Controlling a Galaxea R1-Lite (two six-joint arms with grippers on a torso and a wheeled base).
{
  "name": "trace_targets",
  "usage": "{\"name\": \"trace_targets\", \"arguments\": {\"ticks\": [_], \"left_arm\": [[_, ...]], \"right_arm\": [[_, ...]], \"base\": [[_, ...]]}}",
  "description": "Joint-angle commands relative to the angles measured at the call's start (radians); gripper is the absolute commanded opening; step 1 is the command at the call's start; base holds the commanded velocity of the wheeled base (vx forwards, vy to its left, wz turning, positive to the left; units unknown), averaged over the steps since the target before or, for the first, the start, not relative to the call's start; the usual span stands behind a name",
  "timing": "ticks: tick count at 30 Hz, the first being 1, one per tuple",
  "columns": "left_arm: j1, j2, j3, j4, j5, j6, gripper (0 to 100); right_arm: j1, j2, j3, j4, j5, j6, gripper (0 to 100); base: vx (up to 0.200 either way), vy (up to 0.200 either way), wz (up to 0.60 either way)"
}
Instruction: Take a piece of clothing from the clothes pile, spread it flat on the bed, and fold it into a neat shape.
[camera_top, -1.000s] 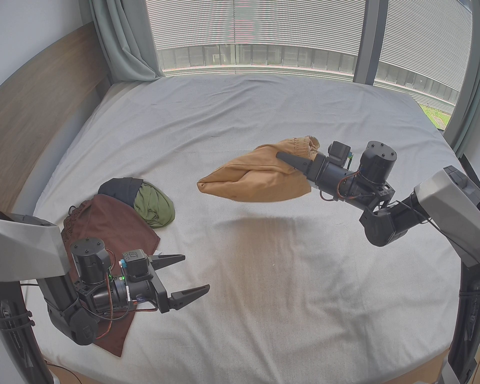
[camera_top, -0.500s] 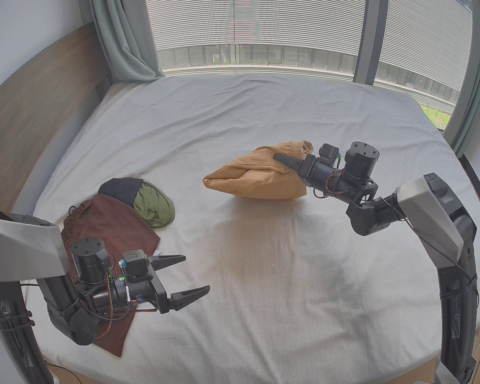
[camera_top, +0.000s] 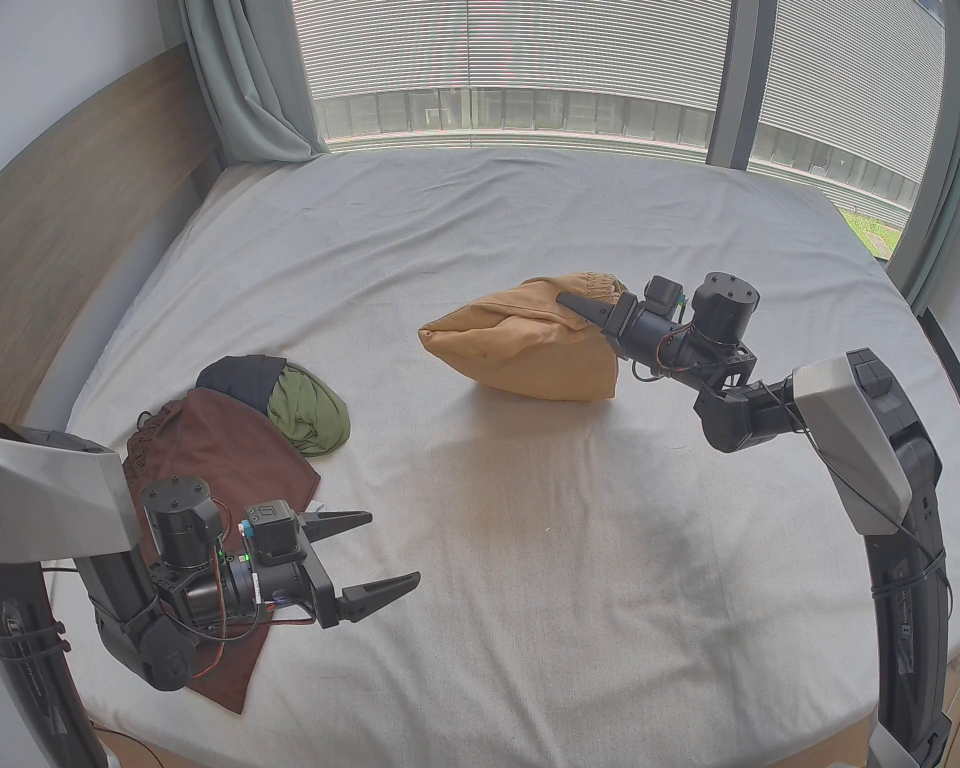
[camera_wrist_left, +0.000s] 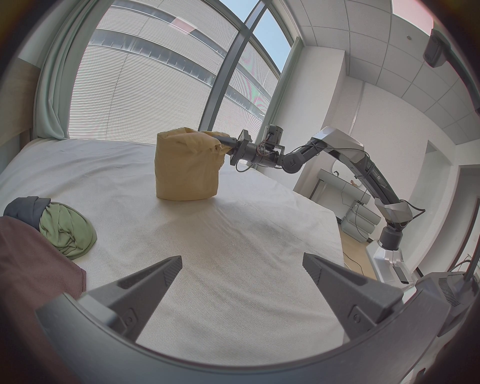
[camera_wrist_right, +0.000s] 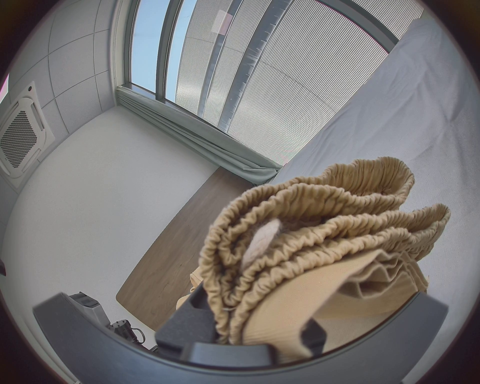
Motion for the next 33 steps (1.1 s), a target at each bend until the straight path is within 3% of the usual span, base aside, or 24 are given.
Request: {"name": "trace_targets", "arguments": {"ticks": [1, 10, 22, 33], "left_arm": [[0.0, 0.0, 0.001, -0.001, 0.0, 0.0, 100], [0.0, -0.001, 0.001, -0.001, 0.0, 0.0, 100], [0.001, -0.004, 0.007, -0.002, -0.001, 0.0, 100], [0.0, -0.003, 0.005, -0.002, -0.001, 0.0, 100]], "right_arm": [[0.0, 0.003, -0.088, 0.033, 0.0, 0.003, 0], [0.002, 0.029, -0.211, 0.099, -0.001, 0.015, 0], [-0.012, 0.17, -0.211, 0.123, -0.003, 0.012, 0], [0.009, 0.029, 0.186, 0.022, -0.014, -0.026, 0]], "base": [[0.0, 0.0, 0.0], [0.0, 0.0, 0.0], [0.0, 0.0, 0.0], [0.0, 0.0, 0.0]]}}
